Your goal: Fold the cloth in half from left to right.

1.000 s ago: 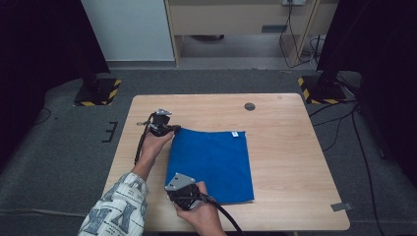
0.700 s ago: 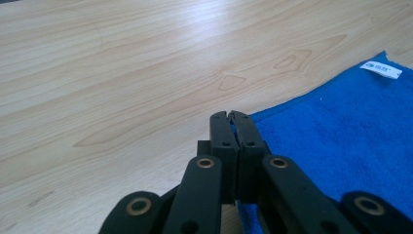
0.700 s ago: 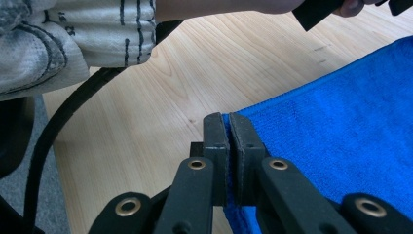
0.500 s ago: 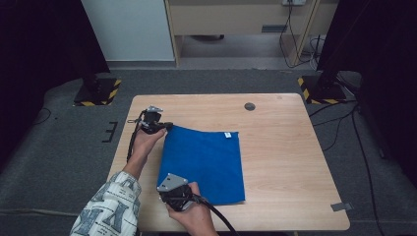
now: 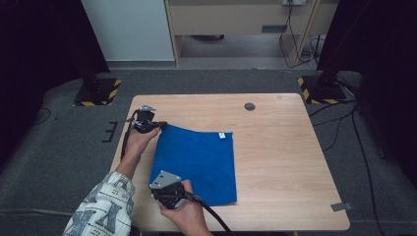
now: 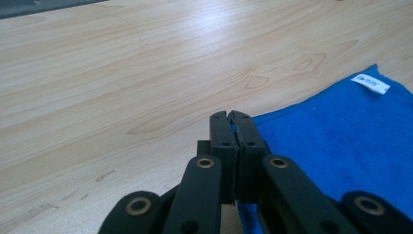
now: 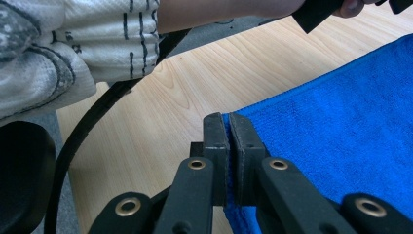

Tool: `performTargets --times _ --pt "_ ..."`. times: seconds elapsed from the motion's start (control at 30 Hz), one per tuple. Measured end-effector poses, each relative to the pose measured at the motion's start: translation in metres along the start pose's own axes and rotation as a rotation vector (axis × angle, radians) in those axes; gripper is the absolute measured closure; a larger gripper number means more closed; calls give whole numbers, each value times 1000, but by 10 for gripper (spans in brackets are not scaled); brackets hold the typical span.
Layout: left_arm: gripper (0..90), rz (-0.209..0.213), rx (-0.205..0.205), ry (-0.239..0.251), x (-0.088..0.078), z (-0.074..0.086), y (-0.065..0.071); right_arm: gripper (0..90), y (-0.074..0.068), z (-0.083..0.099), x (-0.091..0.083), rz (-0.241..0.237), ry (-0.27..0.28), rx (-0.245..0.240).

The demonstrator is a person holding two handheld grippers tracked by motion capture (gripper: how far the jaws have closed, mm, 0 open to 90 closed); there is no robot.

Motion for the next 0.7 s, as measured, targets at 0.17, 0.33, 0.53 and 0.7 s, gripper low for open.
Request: performTargets --times 0.17,0.33,0.53,0.7 --pt "889 13 -16 -3 7 -3 9 869 6 5 -8 4 -3 6" --pt "889 27 -20 -9 21 -7 25 870 16 17 -23 15 -1 39" --pt "888 47 -20 -14 38 -9 46 870 29 33 -40 28 5 76" --pt "888 64 -19 -22 50 -9 60 869 36 42 -52 36 3 81"
Point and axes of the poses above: each handheld gripper's, and its own axes: x roughly forward along the jaws, z roughly out of its underside, y roughly to its right, the point moved 9 cm from there along x, roughly forward along the jaws, and after that the axes turned 2 degrees about -z, right-handed, at the moved point
